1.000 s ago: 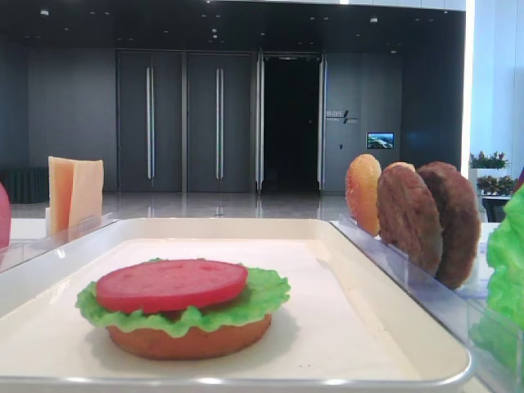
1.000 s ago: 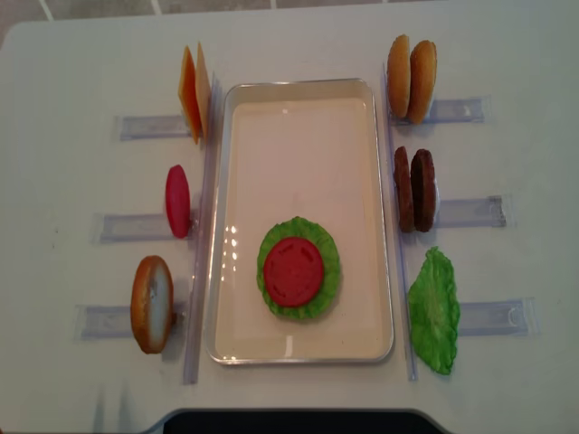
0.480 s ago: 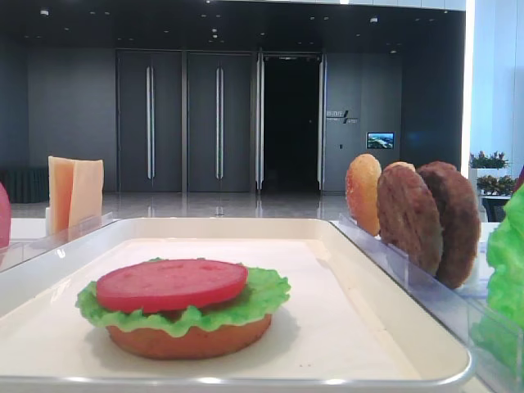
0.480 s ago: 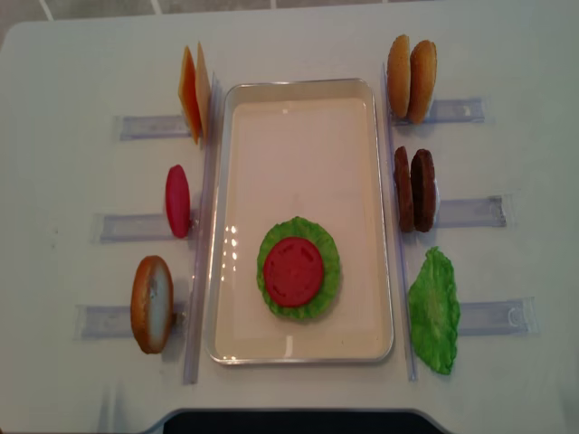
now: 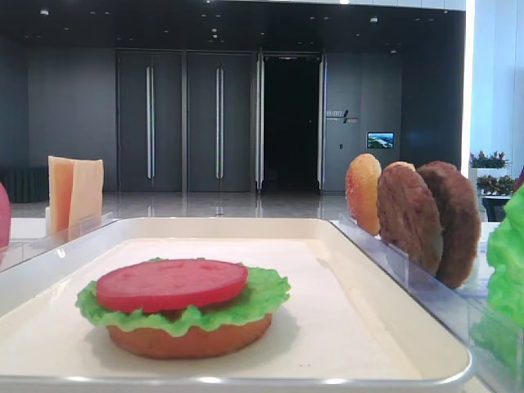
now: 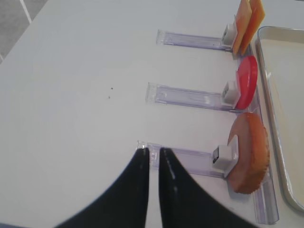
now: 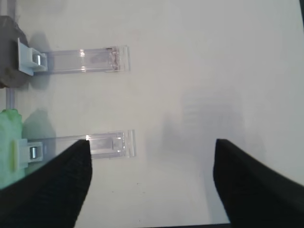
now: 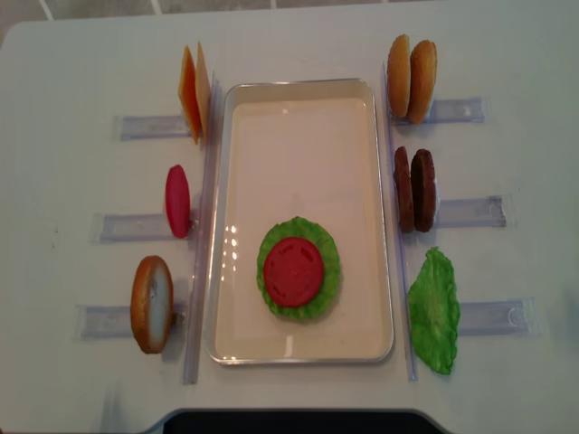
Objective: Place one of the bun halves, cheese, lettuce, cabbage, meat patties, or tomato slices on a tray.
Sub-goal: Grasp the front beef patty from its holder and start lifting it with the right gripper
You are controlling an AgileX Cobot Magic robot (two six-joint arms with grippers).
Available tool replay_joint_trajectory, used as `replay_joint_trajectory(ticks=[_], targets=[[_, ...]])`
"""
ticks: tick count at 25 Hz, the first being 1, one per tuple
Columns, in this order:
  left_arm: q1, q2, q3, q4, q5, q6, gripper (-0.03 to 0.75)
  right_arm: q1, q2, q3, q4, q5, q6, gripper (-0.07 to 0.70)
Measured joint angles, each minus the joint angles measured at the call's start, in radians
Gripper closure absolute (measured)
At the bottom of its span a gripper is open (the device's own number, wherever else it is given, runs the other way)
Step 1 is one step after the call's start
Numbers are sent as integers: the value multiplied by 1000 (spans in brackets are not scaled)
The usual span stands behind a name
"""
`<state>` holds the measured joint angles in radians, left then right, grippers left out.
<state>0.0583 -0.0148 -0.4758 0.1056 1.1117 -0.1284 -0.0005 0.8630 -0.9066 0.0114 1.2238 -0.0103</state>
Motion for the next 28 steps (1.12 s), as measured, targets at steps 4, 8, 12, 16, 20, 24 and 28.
replay_joint_trajectory(ticks=[4, 8, 12, 16, 20, 24, 28], targets=[[0, 0, 0, 0, 0, 0, 664, 0, 144, -59, 36, -1, -37, 97], [0, 0, 0, 0, 0, 0, 687, 0, 254, -122, 39, -1, -60, 97], [0, 0, 0, 0, 0, 0, 711, 0, 350, -184, 39, -1, -70, 97], [0, 0, 0, 0, 0, 0, 715, 0, 422, -243, 39, -1, -70, 97], [0, 0, 0, 0, 0, 0, 716, 0, 490, -303, 39, -1, -64, 97], [0, 0, 0, 0, 0, 0, 716, 0, 528, -330, 61, -3, -58, 97], [0, 0, 0, 0, 0, 0, 716, 0, 529, -331, 89, -2, -56, 97]])
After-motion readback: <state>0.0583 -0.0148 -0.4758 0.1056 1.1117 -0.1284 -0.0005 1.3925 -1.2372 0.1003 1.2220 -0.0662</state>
